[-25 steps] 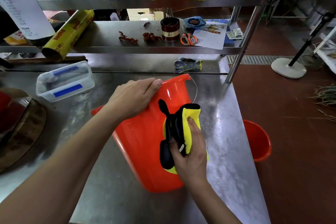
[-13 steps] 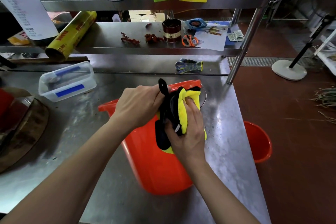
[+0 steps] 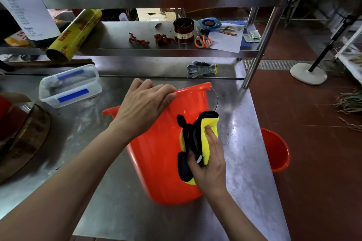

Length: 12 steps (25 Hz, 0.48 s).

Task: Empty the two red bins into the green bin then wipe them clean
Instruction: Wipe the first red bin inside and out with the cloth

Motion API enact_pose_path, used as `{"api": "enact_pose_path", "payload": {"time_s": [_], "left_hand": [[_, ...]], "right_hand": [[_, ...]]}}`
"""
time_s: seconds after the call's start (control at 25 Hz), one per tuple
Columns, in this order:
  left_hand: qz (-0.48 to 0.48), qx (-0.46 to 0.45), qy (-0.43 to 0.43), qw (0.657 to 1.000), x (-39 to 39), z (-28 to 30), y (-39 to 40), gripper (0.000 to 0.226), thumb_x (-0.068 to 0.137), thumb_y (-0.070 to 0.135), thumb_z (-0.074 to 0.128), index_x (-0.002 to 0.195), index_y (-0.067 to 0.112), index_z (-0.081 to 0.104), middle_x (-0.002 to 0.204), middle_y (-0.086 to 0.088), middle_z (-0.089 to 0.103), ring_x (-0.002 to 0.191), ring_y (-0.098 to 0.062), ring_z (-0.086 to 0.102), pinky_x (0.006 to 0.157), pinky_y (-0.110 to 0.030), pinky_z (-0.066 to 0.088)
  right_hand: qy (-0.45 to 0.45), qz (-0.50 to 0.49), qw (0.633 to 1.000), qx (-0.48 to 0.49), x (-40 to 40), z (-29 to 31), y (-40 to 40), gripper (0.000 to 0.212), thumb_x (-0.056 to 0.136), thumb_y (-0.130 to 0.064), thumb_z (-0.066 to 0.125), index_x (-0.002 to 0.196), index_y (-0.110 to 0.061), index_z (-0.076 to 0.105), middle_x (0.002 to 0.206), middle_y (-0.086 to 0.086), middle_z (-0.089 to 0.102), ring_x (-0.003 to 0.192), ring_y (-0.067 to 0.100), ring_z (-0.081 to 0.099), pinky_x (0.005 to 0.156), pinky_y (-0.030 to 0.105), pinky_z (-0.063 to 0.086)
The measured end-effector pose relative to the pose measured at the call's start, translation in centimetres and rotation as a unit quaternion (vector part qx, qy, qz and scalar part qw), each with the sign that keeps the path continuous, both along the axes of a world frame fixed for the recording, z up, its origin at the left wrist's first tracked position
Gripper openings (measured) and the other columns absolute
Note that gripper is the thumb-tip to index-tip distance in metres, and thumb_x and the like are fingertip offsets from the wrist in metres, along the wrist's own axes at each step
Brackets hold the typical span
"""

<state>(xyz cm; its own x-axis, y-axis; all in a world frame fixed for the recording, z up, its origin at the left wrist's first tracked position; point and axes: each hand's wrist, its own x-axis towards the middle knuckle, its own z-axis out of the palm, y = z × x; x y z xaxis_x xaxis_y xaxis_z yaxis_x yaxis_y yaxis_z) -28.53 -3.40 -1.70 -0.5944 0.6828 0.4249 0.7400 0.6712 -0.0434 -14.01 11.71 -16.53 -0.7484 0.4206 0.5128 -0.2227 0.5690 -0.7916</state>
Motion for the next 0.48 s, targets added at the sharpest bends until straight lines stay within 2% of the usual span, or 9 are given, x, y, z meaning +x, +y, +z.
{"api": "enact_pose_path", "payload": {"time_s": [0.12,0.24,0.32,0.4,0.48], "left_hand": [[0.001,-0.004,-0.020,1.000,0.5,0.2,0.4,0.051,0.108,0.049,0.018,0.114,0.022,0.061,0.091,0.002,0.072,0.071,-0.025,0.053,0.074,-0.040,0.039],[0.019,0.008,-0.064,0.998,0.8,0.5,0.6,0.052,0.106,0.053,0.017,0.113,0.022,0.058,0.092,0.001,0.070,0.074,-0.026,0.060,0.070,-0.040,0.046],[0.035,0.016,-0.095,0.995,1.0,0.5,0.4,0.052,0.104,0.056,0.013,0.113,0.026,0.054,0.097,0.004,0.069,0.081,-0.024,0.064,0.067,-0.040,0.048],[0.037,0.020,-0.105,0.994,1.3,0.4,0.2,0.049,0.104,0.057,0.012,0.112,0.029,0.051,0.099,0.008,0.068,0.085,-0.022,0.065,0.065,-0.041,0.049],[0.041,0.021,-0.107,0.993,1.5,0.4,0.1,0.048,0.104,0.057,0.012,0.111,0.029,0.051,0.096,0.009,0.066,0.085,-0.022,0.065,0.065,-0.042,0.049]], "right_hand": [[-0.032,-0.017,0.999,-0.026,1.6,-1.7,0.2,0.072,0.085,-0.029,0.064,0.151,-0.029,0.038,0.151,0.000,0.047,0.143,0.012,0.041,0.116,0.029,0.036],[-0.059,-0.027,0.997,-0.045,2.9,-3.1,0.7,0.069,0.085,-0.031,0.063,0.149,-0.016,0.043,0.150,0.000,0.048,0.142,0.010,0.041,0.114,0.037,0.040],[-0.075,-0.025,0.995,-0.057,3.8,-3.7,0.8,0.071,0.084,-0.032,0.063,0.151,-0.023,0.040,0.149,-0.001,0.050,0.141,0.011,0.043,0.111,0.041,0.042],[-0.082,-0.027,0.994,-0.072,4.2,-3.7,0.6,0.073,0.083,-0.034,0.063,0.151,-0.032,0.036,0.148,-0.003,0.050,0.141,0.009,0.043,0.111,0.039,0.041],[-0.081,-0.024,0.993,-0.080,4.3,-3.6,0.2,0.073,0.083,-0.033,0.063,0.151,-0.030,0.037,0.148,-0.001,0.050,0.141,0.010,0.044,0.110,0.041,0.041]]}}
